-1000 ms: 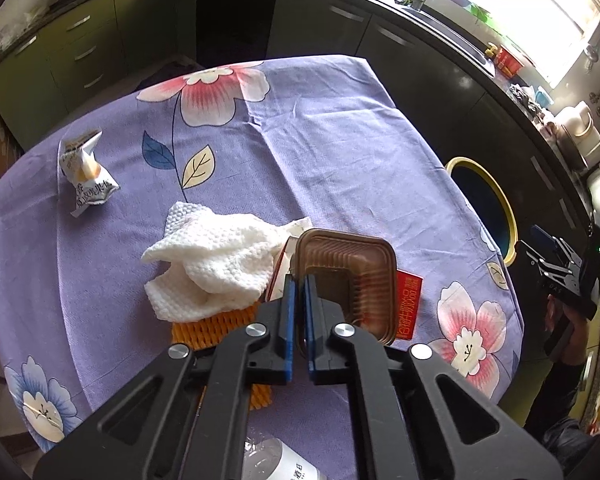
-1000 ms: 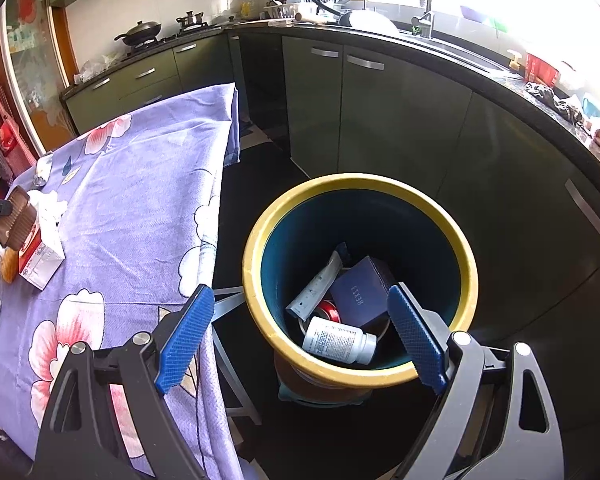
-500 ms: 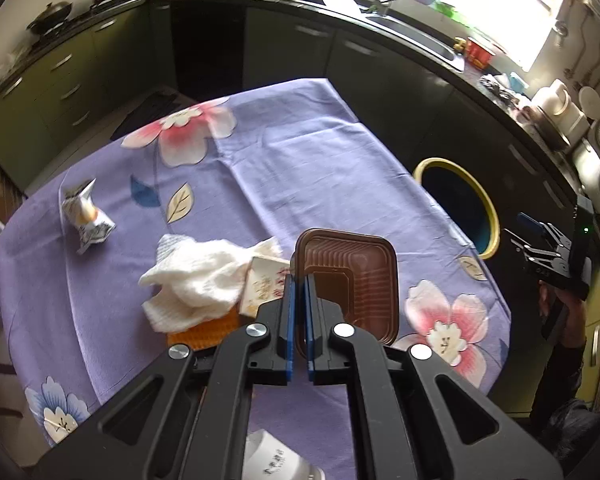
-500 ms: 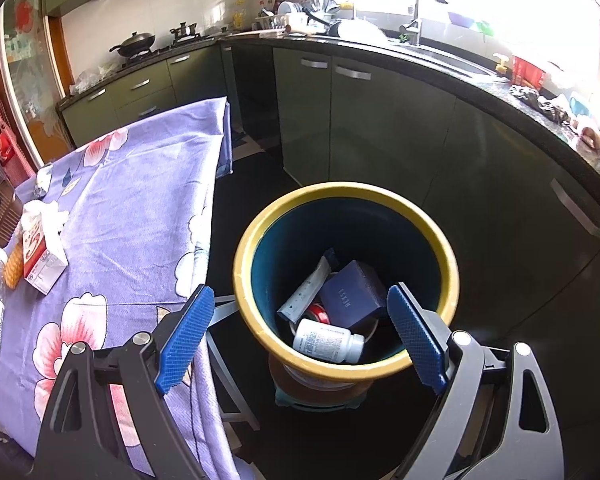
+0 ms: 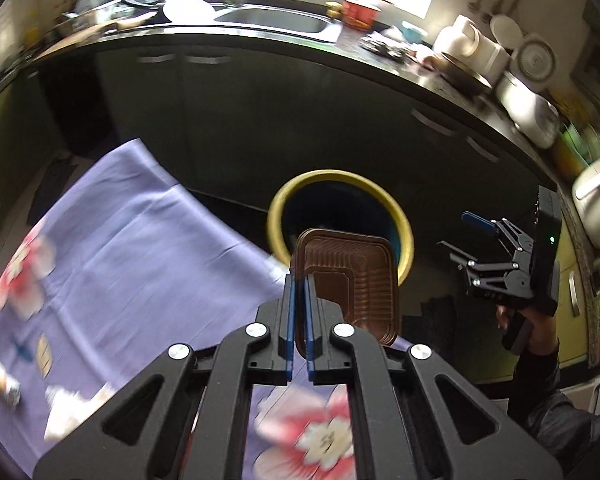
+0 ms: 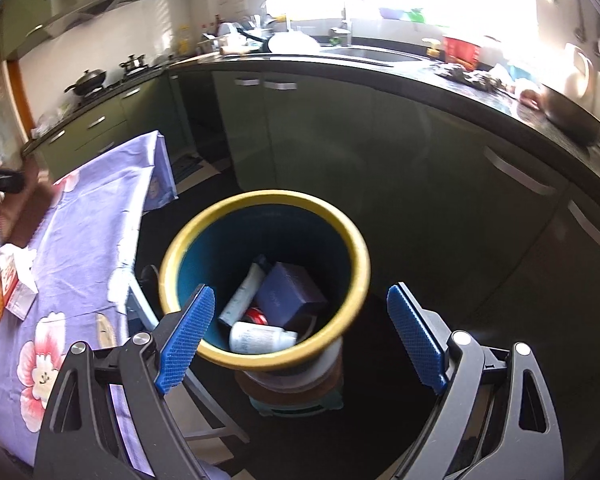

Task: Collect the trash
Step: 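Carry the brown tray over the bin and open the left tool, then grasp the red-and-white milk carton with the right tool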

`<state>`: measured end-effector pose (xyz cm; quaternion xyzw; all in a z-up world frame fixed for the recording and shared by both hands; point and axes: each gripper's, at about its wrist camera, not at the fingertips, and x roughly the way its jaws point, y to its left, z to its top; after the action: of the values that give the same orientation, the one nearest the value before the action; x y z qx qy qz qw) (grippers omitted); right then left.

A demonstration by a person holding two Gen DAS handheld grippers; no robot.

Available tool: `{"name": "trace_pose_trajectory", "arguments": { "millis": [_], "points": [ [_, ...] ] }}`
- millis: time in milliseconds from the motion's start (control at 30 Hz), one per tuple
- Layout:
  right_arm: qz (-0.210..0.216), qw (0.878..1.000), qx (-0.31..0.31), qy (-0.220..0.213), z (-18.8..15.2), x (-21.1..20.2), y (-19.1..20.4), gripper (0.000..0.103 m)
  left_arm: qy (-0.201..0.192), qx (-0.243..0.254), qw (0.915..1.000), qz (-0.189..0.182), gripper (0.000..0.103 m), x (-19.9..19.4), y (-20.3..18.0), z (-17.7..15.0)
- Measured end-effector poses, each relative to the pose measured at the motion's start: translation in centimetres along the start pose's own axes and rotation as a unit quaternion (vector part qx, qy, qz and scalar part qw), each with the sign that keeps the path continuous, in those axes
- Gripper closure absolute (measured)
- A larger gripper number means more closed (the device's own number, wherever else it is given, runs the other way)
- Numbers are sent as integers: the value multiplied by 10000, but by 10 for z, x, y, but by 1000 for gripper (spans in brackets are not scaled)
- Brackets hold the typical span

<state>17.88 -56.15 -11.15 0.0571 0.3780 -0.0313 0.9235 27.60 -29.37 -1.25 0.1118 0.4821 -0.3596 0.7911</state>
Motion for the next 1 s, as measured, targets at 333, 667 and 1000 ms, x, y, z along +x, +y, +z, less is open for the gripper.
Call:
{"name": "trace_pose_trajectory", "arguments": {
  "millis": [333, 667, 1000],
  "points": [
    [-342, 9991, 233, -10, -5, -21, -34, 15, 577, 3, 9982, -191, 92, 125, -24, 55],
    [-165, 9998, 97, 13, 1, -14, -19, 14, -137, -24, 9993, -351, 50, 41, -14, 33],
    [506, 9946, -871, 253, 10, 2, 65, 14, -1353, -963, 9861, -43, 33, -97, 69, -59]
  ]
}}
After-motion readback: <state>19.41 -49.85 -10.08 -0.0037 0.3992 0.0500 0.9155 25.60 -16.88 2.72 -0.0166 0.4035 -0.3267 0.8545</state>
